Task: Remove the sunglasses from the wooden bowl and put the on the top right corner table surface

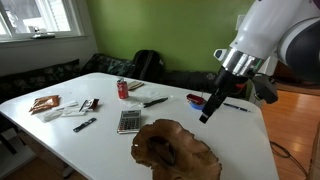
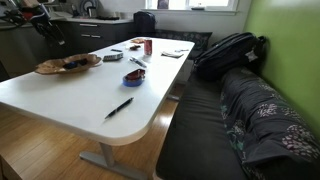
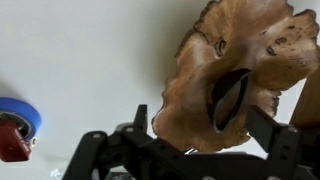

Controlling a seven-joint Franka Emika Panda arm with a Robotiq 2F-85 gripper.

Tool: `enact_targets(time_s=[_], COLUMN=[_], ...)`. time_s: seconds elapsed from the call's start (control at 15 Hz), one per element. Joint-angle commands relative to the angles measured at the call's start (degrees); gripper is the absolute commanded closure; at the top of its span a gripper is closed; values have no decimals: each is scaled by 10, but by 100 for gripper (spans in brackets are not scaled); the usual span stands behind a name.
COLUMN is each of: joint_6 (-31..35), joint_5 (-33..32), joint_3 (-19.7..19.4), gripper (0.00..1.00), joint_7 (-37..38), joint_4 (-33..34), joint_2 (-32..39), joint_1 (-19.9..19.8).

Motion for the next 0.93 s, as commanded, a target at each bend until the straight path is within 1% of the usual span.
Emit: enact_targets(time_s=[0.0,0.07,0.13,0.2,0.33,0.4,0.47,0.53,0.6,0.8,0.87], joint_6=[132,161,182,202,221,222,223,208,209,209,184], joint_5=[71,49,19,25,40,60,65,30,29,27,58], joint_3=[26,33,20,13,-18,-46,-52,-31,-38,-37,-54], gripper=[0,0,0,0,0,0,0,0,0,0,0], joint_7=[-44,-37,-30,-47,-68,-82,-80,-54,-56,-56,-73], joint_4=[36,40,42,49,64,71,79,59,64,65,63], joint_2=[121,142,157,176,205,216,226,196,205,204,198], joint_1=[26,17,23,28,51,74,78,52,54,53,76])
